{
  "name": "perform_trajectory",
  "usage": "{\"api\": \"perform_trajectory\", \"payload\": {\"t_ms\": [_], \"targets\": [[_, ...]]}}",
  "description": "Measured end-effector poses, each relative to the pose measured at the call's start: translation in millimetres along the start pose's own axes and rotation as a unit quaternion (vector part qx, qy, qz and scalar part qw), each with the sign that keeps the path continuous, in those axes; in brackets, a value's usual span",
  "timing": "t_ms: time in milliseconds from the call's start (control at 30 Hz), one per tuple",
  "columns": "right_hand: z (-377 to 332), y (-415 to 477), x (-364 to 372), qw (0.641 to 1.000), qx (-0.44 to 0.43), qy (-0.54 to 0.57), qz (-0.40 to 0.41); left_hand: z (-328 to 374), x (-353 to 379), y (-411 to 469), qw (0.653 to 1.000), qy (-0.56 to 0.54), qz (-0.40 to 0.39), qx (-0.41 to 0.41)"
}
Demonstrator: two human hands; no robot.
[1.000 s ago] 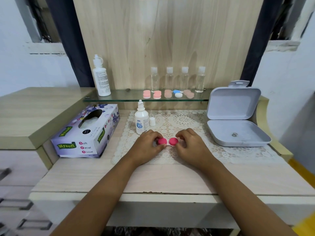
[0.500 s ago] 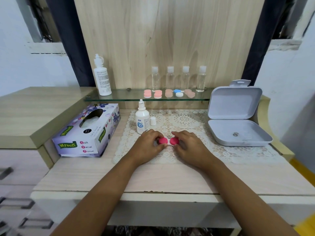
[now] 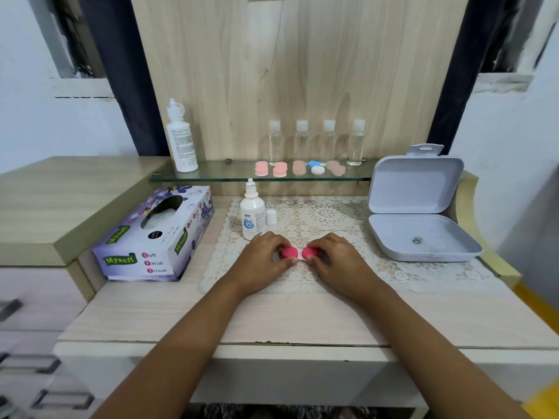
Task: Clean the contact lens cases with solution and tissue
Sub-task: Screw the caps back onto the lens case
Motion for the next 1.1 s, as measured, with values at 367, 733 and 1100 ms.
{"api": "perform_trajectory", "payload": {"t_ms": [367, 733, 1100], "targets": [[0.6, 0.0, -14.8, 0.999, 0.027, 0.011, 0.030, 9.0, 1.1, -7.3, 0.999, 0.047, -0.003, 0.000], [15.8, 20.8, -129.3, 0.952, 0.128, -0.003, 0.276, 2.4, 14.1, -2.8, 0.989, 0.107, -0.083, -0.056], [29.3, 42.1, -130.3, 0.924, 0.257, -0.065, 0.277, 0.9, 13.8, -3.3, 0.990, 0.101, -0.078, -0.053]]}}
Point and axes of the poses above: each hand's wrist, its own y-axis towards the middle knuckle, its own x-axis out of the palm, z = x × y, the point moved 9 cm from there along y, towards the middle knuckle, and after that the axes turned 12 degrees about -z, right-handed, at the moved point
